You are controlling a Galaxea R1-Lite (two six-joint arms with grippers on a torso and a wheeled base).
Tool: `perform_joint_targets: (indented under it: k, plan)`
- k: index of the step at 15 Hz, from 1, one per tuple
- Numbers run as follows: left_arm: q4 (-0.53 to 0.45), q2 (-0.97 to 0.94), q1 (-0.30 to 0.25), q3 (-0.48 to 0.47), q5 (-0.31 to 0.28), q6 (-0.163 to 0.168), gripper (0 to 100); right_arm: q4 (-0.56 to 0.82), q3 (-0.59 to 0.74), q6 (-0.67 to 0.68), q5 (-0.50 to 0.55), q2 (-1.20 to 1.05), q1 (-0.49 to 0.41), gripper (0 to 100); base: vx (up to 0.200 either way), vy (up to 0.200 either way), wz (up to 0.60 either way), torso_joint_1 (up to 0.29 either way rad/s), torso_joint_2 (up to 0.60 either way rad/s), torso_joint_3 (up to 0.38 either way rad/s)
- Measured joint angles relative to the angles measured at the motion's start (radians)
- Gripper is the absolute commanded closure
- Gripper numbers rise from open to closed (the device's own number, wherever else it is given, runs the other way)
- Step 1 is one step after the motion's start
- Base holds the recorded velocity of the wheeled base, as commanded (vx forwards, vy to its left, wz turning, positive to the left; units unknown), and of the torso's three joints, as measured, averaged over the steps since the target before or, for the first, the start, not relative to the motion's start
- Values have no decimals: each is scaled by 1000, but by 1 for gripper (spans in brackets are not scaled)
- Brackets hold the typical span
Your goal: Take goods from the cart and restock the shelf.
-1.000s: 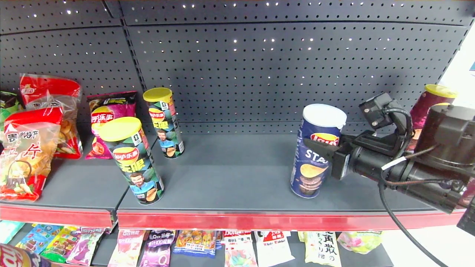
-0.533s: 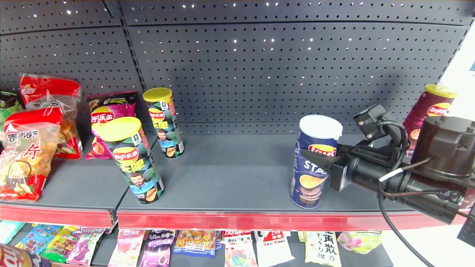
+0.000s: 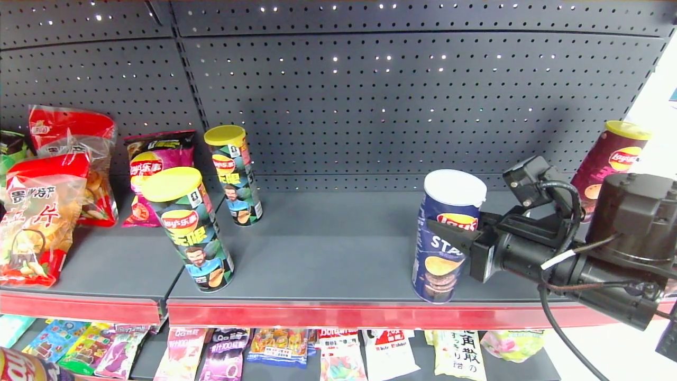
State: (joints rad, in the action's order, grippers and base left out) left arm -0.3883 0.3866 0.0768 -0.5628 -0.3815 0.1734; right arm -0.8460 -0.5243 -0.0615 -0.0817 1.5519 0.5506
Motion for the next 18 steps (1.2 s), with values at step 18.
perform_joint_targets:
  k: [18]
  plan:
    - [0, 9, 0, 4, -1, 0, 100, -60, 40, 92, 240, 15, 146, 100, 0, 0, 0, 0, 0, 0]
